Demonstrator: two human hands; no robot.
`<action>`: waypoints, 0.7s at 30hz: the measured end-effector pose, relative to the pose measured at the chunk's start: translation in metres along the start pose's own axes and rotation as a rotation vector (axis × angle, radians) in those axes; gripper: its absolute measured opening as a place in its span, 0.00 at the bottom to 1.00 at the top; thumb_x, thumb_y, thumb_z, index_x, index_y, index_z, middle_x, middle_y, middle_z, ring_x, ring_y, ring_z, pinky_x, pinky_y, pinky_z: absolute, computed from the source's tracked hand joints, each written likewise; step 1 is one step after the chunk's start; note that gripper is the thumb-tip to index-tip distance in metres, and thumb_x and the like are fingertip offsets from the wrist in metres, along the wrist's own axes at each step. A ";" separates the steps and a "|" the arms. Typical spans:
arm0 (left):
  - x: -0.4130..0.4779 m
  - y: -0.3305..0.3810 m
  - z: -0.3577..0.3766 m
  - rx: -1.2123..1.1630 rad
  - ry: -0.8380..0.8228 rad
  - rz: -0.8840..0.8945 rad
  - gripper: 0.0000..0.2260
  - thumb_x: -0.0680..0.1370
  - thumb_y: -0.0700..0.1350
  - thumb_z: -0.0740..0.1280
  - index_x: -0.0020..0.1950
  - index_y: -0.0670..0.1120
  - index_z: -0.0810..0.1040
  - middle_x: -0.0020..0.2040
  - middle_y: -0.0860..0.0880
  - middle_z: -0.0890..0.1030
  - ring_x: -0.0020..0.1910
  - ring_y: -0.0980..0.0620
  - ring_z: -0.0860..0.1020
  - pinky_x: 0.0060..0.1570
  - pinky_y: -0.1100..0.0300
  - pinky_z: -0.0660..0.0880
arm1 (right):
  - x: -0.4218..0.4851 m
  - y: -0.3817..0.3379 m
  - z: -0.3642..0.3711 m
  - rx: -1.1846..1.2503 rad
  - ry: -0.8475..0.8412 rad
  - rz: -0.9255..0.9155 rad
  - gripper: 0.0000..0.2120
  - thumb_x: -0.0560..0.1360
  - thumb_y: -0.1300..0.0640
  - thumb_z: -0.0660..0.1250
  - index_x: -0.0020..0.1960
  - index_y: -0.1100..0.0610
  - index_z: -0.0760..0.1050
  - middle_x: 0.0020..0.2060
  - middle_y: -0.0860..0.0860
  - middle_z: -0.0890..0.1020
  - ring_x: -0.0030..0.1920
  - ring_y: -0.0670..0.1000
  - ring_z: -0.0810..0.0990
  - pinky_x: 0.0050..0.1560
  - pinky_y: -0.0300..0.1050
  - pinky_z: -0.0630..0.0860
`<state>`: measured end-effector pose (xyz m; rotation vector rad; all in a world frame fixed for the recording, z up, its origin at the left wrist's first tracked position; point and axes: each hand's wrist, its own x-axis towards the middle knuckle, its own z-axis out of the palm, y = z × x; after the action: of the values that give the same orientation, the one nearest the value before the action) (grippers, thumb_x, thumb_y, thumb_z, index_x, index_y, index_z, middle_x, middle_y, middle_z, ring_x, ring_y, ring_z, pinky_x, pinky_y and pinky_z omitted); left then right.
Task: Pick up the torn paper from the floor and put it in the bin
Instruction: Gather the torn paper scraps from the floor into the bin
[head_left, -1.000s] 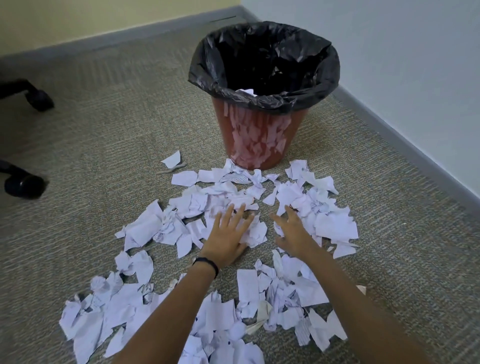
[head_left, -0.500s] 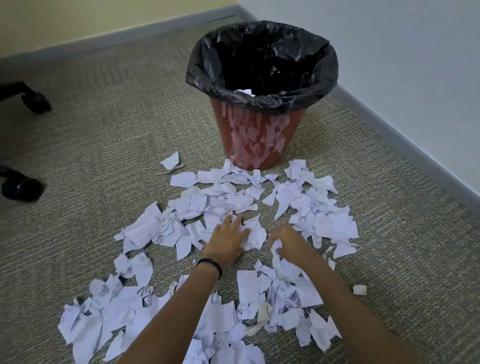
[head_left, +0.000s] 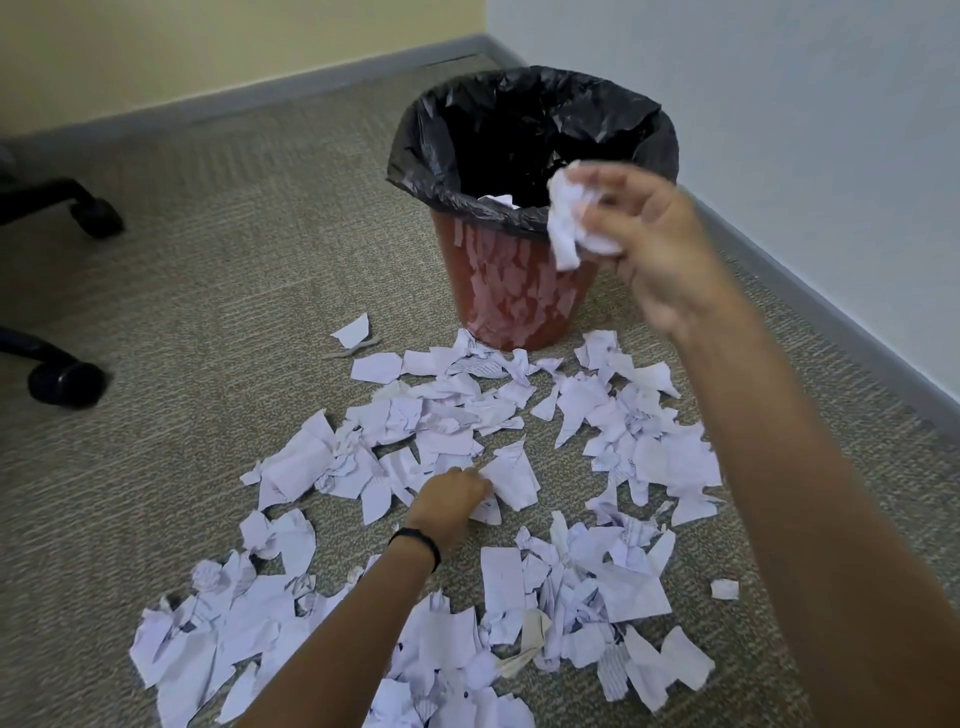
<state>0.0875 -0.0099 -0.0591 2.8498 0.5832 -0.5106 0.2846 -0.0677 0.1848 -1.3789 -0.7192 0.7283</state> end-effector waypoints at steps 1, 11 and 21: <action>-0.001 -0.002 -0.001 -0.022 0.006 -0.004 0.21 0.75 0.29 0.59 0.64 0.46 0.73 0.61 0.44 0.75 0.58 0.44 0.75 0.53 0.51 0.75 | 0.011 -0.005 0.002 0.015 0.049 -0.011 0.15 0.75 0.70 0.61 0.54 0.54 0.78 0.53 0.49 0.80 0.48 0.45 0.80 0.48 0.38 0.80; -0.009 -0.006 -0.067 -0.404 0.408 -0.071 0.04 0.78 0.40 0.64 0.47 0.44 0.79 0.48 0.48 0.81 0.44 0.47 0.79 0.42 0.55 0.76 | 0.013 0.011 -0.019 -0.040 0.284 -0.070 0.16 0.78 0.66 0.58 0.53 0.48 0.76 0.52 0.41 0.74 0.62 0.48 0.74 0.58 0.45 0.78; -0.009 0.011 -0.176 -0.650 0.839 0.016 0.12 0.75 0.42 0.68 0.59 0.45 0.79 0.55 0.50 0.81 0.51 0.55 0.78 0.55 0.57 0.78 | -0.040 0.205 -0.090 -0.968 0.036 0.438 0.27 0.74 0.56 0.68 0.71 0.56 0.65 0.70 0.64 0.64 0.64 0.61 0.71 0.61 0.49 0.68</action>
<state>0.1356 0.0204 0.1078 2.3071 0.6719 0.7896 0.3265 -0.1423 -0.0267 -2.4796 -0.7832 0.7091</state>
